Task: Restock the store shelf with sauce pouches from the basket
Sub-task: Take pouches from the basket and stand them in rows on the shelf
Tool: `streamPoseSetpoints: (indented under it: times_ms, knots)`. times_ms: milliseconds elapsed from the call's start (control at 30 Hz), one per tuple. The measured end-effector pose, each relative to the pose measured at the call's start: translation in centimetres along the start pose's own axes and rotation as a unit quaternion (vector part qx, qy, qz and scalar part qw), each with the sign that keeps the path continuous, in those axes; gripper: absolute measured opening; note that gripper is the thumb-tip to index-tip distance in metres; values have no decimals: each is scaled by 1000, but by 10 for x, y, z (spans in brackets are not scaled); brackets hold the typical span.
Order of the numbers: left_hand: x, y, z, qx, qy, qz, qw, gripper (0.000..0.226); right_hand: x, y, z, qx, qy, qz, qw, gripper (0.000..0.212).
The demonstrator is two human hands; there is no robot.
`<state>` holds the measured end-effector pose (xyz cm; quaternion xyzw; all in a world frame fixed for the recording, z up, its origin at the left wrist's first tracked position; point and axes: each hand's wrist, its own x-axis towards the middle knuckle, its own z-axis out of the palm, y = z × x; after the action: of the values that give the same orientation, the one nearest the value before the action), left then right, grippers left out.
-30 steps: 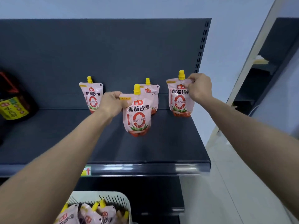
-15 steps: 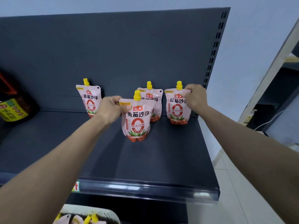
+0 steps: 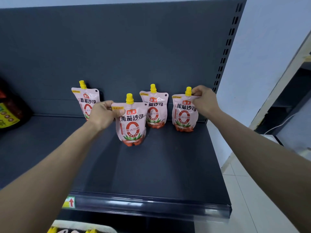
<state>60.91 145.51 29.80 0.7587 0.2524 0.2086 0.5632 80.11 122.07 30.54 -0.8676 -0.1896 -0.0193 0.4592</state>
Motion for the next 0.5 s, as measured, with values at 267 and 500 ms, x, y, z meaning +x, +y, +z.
streamPoseSetpoints:
  times_ms: [267, 500]
  knots:
    - [16, -4, -7, -13, 90, -37, 995, 24, -5, -15, 1, -79, -17, -52, 995, 49]
    - [43, -12, -8, -86, 108, -77, 987, 25, -27, -44, 0, -116, 39, -166, 978, 43]
